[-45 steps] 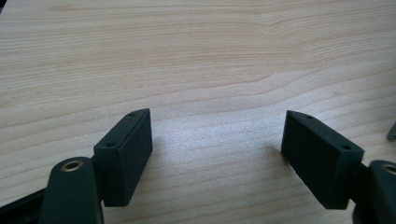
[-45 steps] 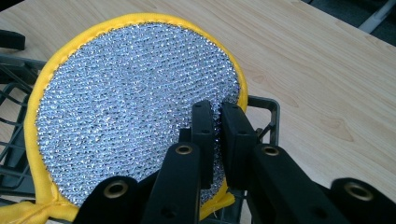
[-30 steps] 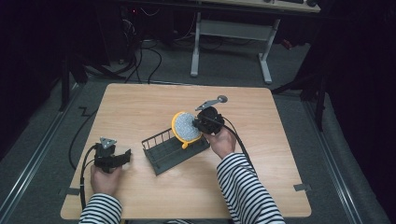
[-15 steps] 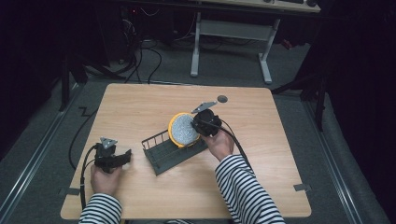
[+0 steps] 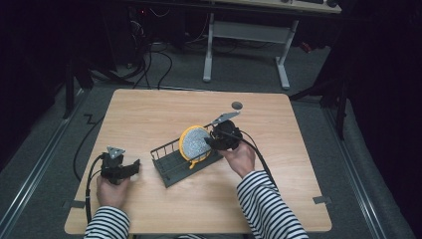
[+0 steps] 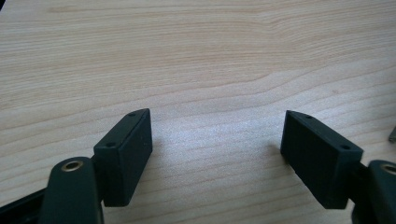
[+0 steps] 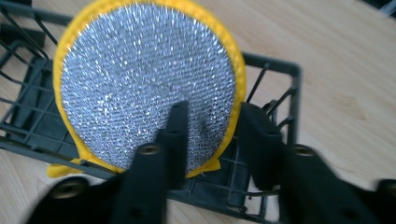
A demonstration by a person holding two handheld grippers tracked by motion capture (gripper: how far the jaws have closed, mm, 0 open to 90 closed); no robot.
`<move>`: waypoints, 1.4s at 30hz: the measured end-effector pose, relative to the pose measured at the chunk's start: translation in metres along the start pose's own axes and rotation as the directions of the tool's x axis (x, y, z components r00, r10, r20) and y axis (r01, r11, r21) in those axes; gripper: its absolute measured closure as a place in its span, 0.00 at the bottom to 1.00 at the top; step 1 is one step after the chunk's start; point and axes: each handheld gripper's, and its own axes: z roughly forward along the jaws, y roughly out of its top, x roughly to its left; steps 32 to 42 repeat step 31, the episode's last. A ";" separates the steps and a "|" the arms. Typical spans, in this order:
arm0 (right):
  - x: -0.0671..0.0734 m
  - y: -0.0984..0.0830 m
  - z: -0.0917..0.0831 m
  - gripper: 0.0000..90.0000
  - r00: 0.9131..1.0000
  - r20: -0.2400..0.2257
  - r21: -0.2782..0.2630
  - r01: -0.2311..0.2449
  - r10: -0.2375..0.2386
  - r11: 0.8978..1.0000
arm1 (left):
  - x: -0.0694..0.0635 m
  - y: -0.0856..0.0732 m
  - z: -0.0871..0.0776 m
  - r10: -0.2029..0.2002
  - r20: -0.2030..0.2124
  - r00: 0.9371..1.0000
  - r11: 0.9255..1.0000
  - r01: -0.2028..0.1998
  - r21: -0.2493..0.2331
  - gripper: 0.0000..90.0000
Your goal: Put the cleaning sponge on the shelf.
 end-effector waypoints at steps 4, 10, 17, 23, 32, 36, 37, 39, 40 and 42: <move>-0.009 -0.013 -0.026 0.54 0.998 0.021 -0.100 -0.059 0.061 0.993 | 0.000 0.000 0.000 0.000 0.000 1.000 1.000 0.000 0.000 0.28; -0.046 -0.080 -0.041 0.48 0.965 0.101 -0.139 -0.228 0.243 0.964 | 0.000 0.000 0.000 0.000 0.001 1.000 1.000 0.000 0.000 0.28; -0.073 -0.165 -0.025 0.43 0.893 0.283 -0.103 -0.334 0.350 0.937 | 0.000 0.000 0.000 0.001 -0.003 1.000 1.000 -0.001 -0.001 0.28; -0.080 -0.187 -0.023 0.40 0.865 0.324 -0.130 -0.360 0.383 0.924 | -0.001 0.000 0.000 0.000 -0.007 1.000 1.000 0.000 -0.002 0.28; -0.079 -0.187 -0.023 0.40 0.865 0.330 -0.128 -0.356 0.378 0.926 | -0.001 0.000 0.000 0.000 -0.007 1.000 1.000 0.000 0.000 0.28; -0.079 -0.187 -0.023 0.40 0.865 0.330 -0.128 -0.356 0.378 0.926 | -0.001 0.000 0.000 0.000 -0.007 1.000 1.000 0.000 0.000 0.28; -0.079 -0.187 -0.023 0.40 0.865 0.330 -0.128 -0.356 0.378 0.926 | -0.001 0.000 0.000 0.000 -0.007 1.000 1.000 0.000 0.000 0.28; -0.079 -0.187 -0.023 0.40 0.865 0.330 -0.128 -0.356 0.378 0.926 | -0.001 0.000 0.000 0.000 -0.007 1.000 1.000 0.000 0.000 0.28; -0.079 -0.187 -0.023 0.40 0.865 0.330 -0.128 -0.356 0.378 0.926 | -0.001 0.000 0.000 0.000 -0.007 1.000 1.000 0.000 0.000 0.28; -0.079 -0.187 -0.023 0.40 0.865 0.330 -0.128 -0.356 0.378 0.926 | -0.001 0.000 0.000 0.000 -0.007 1.000 1.000 0.000 0.000 0.28</move>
